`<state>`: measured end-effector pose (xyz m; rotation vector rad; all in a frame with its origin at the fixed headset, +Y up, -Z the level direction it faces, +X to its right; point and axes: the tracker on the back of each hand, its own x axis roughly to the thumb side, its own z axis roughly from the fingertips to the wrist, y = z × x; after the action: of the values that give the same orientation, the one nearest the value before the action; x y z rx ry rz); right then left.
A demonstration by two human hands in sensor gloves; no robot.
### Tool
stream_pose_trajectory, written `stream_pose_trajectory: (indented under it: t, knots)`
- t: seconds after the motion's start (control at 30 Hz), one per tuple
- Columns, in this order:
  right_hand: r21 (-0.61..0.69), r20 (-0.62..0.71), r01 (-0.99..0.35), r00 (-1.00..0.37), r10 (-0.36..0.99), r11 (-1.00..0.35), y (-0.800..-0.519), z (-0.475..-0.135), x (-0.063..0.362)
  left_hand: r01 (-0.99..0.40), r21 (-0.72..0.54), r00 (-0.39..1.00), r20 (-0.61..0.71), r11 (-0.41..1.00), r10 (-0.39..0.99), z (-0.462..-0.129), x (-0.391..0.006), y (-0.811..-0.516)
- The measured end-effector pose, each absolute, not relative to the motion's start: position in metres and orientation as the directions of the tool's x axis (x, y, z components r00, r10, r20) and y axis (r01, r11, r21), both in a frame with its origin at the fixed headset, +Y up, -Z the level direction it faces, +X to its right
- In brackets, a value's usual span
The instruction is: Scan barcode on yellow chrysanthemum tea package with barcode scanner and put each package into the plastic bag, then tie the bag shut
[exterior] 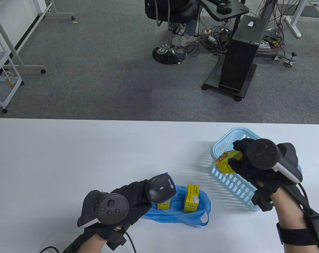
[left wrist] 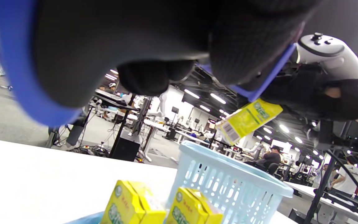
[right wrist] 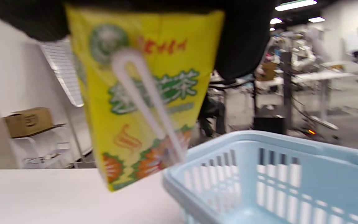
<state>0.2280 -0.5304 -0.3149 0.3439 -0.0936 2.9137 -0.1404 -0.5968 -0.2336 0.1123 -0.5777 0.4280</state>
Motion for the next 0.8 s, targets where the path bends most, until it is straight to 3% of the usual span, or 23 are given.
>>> stream_pose_trajectory:
  t: [0.1,0.27,0.47,0.57,0.8]
  knots:
    - [-0.062,0.294,-0.241,-0.932,0.213,-0.968,-0.546,-0.311,0.208,-0.407,0.005,0.762,0.553,0.914,0.336,-0.235,-0.139,-0.601]
    - [-0.101,0.367,-0.405,-0.864,0.345,-0.909,-0.574,-0.311,0.191,-0.357,0.086,0.783,0.571,0.930,0.247,-0.236,-0.132,-0.609]
    - [0.014,0.385,-0.592,-0.741,0.551,-0.806,-0.613,-0.301,0.182,-0.318,0.087,0.789,0.577,0.944,0.212,-0.240,-0.127,-0.618]
    - [0.018,0.380,-0.625,-0.718,0.584,-0.780,-0.629,-0.295,0.185,-0.358,0.084,0.778,0.577,0.930,0.247,-0.241,-0.130,-0.618]
    - [-0.009,0.375,-0.672,-0.689,0.620,-0.741,-0.620,-0.295,0.198,-0.363,0.098,0.779,0.578,0.927,0.244,-0.239,-0.125,-0.620]
